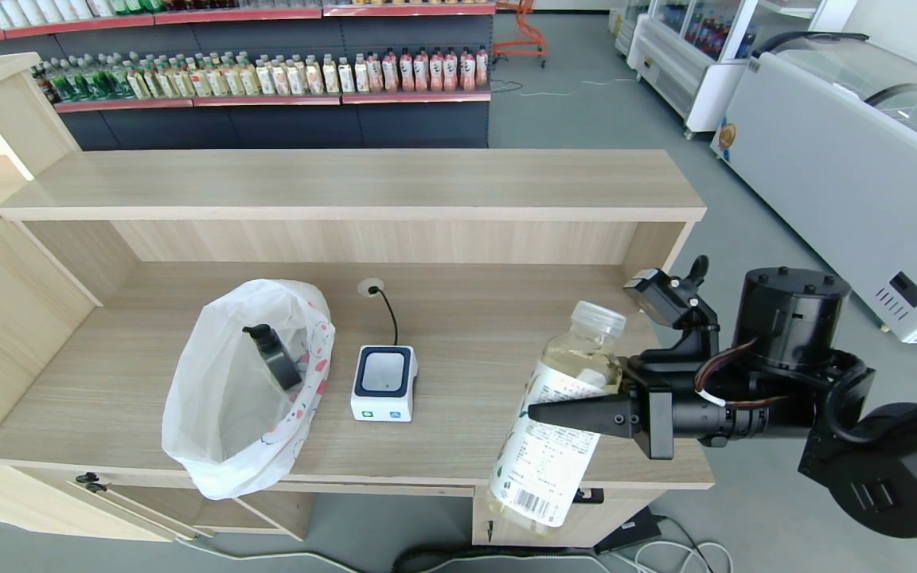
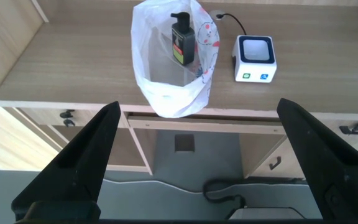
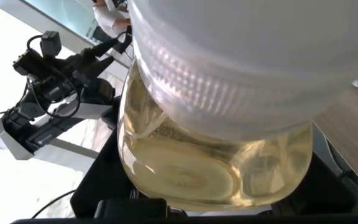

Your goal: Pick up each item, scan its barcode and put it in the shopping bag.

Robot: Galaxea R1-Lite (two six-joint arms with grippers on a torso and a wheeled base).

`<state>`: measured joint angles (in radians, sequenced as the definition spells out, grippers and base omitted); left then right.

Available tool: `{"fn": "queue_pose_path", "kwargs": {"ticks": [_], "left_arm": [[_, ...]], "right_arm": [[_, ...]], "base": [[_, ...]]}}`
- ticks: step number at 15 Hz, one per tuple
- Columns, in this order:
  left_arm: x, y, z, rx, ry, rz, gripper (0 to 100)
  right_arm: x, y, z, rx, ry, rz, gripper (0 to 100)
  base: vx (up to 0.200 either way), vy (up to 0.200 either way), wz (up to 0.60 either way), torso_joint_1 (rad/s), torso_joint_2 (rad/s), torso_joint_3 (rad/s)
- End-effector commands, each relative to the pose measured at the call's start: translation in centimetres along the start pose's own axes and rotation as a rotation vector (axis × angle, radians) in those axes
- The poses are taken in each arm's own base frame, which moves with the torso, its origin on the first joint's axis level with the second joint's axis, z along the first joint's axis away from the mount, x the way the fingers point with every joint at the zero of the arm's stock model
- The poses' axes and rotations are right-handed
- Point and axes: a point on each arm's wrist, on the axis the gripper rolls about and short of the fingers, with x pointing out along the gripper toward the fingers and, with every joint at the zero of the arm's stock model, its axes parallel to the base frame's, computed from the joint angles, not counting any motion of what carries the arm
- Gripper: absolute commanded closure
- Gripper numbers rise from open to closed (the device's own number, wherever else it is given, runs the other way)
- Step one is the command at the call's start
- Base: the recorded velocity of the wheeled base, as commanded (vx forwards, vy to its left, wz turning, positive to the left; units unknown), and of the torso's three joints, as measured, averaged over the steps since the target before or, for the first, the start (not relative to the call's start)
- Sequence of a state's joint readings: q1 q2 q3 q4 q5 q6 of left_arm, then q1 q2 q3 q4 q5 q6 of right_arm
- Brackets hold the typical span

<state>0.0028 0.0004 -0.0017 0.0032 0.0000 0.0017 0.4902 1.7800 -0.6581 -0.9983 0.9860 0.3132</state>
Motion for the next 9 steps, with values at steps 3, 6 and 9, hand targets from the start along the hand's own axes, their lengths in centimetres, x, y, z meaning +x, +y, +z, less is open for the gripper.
{"fn": "queue_pose_path", "kwargs": {"ticks": [3,6,9], "left_arm": [[0.00,0.00,0.00,0.000,0.000,0.000,0],[0.00,0.00,0.00,0.000,0.000,0.000,0],[0.00,0.00,0.00,0.000,0.000,0.000,0]], "right_arm": [[0.20,-0.04,-0.35,-0.008,0.010,0.004,100],[0.62,-0.19,-0.63,-0.017,0.019,0.011,100],[0.93,-0.07,-0.67,-0.025,0.022,0.020,100]], "base": [[0.000,0.000,0.00,0.000,0.00,0.000],[0.000,0.000,0.00,0.000,0.00,0.000],[0.000,0.000,0.00,0.000,0.00,0.000]]}}
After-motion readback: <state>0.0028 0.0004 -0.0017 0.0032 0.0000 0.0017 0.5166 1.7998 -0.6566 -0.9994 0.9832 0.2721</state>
